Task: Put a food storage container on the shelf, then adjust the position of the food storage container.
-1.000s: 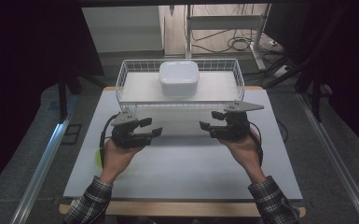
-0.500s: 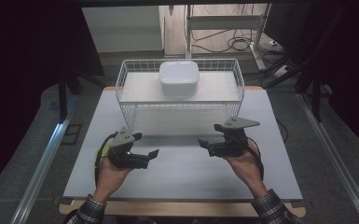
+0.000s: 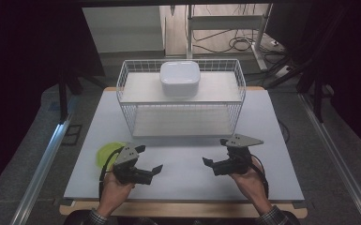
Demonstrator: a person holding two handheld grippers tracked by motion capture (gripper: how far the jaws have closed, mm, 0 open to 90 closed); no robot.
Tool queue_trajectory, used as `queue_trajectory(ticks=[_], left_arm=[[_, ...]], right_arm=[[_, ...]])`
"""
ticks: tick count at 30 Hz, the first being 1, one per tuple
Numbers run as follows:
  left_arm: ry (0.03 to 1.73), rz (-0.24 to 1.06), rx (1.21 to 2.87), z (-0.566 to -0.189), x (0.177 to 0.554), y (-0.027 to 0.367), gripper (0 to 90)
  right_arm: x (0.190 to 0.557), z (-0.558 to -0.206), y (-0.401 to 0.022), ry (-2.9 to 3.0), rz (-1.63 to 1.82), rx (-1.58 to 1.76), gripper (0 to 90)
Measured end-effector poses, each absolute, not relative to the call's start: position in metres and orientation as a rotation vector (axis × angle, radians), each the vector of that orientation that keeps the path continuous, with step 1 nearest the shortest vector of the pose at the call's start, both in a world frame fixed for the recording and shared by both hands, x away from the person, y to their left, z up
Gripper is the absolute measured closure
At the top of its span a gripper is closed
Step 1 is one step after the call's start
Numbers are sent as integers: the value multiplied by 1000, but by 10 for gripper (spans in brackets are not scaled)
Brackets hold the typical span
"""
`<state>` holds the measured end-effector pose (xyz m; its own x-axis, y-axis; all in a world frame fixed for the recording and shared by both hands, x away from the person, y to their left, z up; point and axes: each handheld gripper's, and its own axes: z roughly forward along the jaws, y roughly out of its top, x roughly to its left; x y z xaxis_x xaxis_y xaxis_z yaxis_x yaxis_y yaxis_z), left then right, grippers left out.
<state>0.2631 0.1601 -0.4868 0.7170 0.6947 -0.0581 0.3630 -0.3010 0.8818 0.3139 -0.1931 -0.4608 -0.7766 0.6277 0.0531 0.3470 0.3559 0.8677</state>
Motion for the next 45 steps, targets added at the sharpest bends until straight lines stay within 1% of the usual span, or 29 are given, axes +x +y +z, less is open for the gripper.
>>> queue_trajectory(ticks=[8,15,18,22,25,28,34,39,41,45], left_arm=[[810,369,1975,-502,259,158,49],[852,359,1984,-499,262,162,57],[860,381,2021,-498,264,163,37],[900,394,2011,-495,267,169,92],[914,426,1988,-489,267,178,197],[967,443,1940,-484,267,191,306],[1067,481,1853,-480,270,230,629],[1147,521,1829,-483,276,261,857],[1186,529,1808,-484,277,273,900],[1254,569,1774,-486,274,293,900]], right_arm=[[305,-479,-201,2373,1300,867,23],[302,-484,-204,2378,1279,870,23],[303,-486,-203,2375,1287,879,23],[303,-489,-200,2385,1271,868,23],[303,-489,-199,2389,1267,863,24],[304,-491,-200,2396,1265,870,25],[304,-494,-197,2420,1229,871,34],[305,-495,-196,2428,1218,862,37],[304,-494,-195,2432,1210,859,39],[304,-496,-194,2440,1189,856,43]])
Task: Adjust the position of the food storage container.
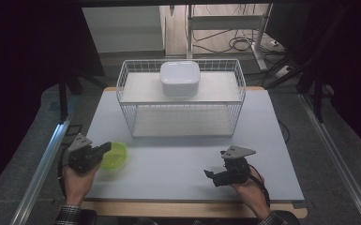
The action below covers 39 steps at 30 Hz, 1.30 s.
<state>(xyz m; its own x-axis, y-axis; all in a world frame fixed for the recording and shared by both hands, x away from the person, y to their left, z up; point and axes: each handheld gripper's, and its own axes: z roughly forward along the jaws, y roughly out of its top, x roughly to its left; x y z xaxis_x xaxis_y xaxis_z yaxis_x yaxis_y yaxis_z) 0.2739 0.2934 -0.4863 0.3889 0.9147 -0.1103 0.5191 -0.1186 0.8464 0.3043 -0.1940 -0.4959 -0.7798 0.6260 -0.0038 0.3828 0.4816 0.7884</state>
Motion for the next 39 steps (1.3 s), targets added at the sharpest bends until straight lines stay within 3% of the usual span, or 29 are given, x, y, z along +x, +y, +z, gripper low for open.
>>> queue_trajectory(ticks=[7,18,39], left_arm=[[1372,576,1748,-501,271,321,900],[1470,591,1793,-515,267,329,883],[1458,459,1845,-524,274,316,900]], right_arm=[[304,-497,-191,2448,1169,848,44],[303,-499,-190,2462,1141,838,49],[303,-503,-185,2497,1087,817,56]])
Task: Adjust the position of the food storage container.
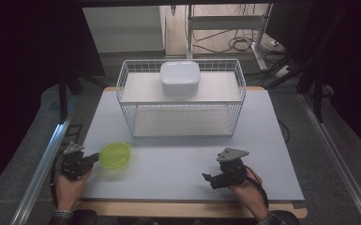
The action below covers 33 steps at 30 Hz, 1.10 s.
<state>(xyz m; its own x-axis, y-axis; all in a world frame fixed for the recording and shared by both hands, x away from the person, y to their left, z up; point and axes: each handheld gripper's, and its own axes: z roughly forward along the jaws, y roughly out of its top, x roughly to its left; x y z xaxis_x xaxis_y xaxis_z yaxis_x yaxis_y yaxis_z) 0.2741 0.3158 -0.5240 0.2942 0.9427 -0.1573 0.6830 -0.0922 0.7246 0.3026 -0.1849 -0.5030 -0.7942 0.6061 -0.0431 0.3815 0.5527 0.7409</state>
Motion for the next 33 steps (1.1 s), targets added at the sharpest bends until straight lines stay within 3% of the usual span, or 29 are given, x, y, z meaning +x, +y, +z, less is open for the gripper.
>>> queue_trajectory(ticks=[33], left_arm=[[1297,236,1960,-540,296,265,900]], right_arm=[[302,-507,-179,2521,1053,804,56]])
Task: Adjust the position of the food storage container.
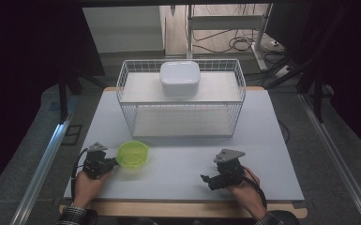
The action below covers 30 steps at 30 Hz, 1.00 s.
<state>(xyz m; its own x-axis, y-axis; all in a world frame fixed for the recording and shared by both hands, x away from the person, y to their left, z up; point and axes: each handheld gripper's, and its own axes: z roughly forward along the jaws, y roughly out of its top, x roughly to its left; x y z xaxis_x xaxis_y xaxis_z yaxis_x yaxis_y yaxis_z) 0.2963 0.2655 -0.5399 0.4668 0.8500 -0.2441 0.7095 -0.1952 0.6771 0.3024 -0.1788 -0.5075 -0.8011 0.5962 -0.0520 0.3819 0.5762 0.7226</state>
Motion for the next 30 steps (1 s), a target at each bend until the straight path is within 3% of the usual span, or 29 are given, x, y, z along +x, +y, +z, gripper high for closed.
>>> queue_trajectory(ticks=[20,30], left_arm=[[1096,219,2103,-538,303,201,900],[1126,259,2073,-538,311,204,900]], right_arm=[[303,-509,-177,2529,1042,809,55],[303,-511,-177,2536,1034,806,56]])
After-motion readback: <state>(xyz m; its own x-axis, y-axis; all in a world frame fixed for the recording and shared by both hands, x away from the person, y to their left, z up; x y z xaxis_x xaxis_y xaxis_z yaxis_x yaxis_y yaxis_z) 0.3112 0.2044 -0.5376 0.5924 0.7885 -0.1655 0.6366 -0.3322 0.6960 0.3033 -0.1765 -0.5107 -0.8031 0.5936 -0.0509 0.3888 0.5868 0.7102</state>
